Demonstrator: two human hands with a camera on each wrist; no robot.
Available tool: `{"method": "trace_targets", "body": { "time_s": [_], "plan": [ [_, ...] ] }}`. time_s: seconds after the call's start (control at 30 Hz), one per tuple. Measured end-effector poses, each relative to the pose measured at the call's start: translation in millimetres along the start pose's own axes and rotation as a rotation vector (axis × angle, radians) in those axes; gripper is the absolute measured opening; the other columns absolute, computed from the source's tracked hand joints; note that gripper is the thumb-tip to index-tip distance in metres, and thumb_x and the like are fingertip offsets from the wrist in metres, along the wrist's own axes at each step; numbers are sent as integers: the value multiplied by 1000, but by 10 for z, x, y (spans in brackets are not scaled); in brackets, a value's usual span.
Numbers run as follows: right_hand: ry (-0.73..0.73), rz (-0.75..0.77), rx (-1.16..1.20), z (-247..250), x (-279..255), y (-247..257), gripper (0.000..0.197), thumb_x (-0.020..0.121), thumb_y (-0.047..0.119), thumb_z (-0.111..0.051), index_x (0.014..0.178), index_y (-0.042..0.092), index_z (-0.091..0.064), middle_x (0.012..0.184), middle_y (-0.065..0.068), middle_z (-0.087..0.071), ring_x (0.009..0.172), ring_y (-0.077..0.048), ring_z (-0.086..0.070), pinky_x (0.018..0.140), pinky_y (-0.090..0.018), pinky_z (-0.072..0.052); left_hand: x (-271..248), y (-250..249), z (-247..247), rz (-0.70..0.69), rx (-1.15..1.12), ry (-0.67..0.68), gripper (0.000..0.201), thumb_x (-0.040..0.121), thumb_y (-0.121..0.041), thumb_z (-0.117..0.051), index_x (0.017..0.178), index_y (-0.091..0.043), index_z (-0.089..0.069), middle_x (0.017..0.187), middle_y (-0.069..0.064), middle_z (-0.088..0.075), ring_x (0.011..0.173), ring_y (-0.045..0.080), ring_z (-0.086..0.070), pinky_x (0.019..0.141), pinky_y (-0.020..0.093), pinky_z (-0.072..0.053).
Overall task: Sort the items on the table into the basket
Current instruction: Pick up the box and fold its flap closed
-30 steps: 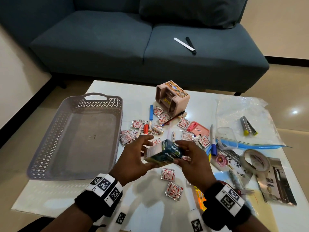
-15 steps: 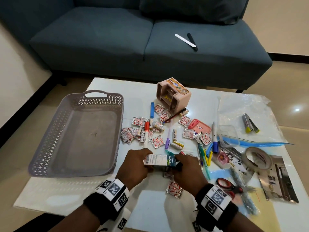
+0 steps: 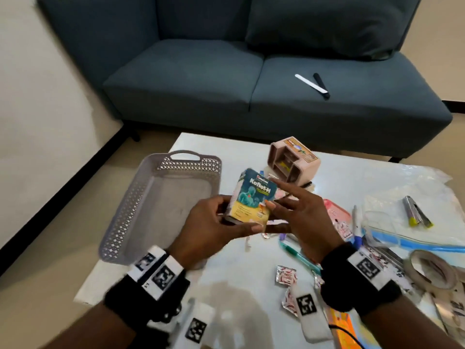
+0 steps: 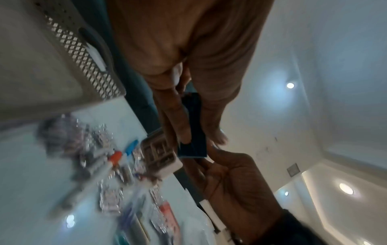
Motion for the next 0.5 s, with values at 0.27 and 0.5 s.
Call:
{"method": "trace_targets", "body": {
  "time_s": [0.27, 0.5],
  "plan": [
    [204, -142, -225, -1355, 393, -22, 32, 90, 2, -65, 118, 15, -62, 90, -18, -74, 76, -31, -72, 68, -47, -61, 52, -41, 1507, -174, 727, 147, 117, 56, -39, -90, 151, -38, -21, 136, -12, -50, 111, 5, -56, 86, 26, -56],
    [281, -387, -430, -2244, 701, -747, 20, 90, -1, -63, 104, 12, -58, 104, -24, -70, 91, -41, -70, 72, -52, -59, 50, 858, 2115, 93, 920, 318, 114, 59, -41, -88, 152, -23, -25, 130, -7, -55, 99, 7, -60, 86, 31, -56]
  ]
}}
Point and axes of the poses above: each hand's wrist, its own x-axis towards the middle knuckle, its own z-axis out of the back of the hand, y = z × x, the point moved 9 cm from there along x, towards the middle knuckle
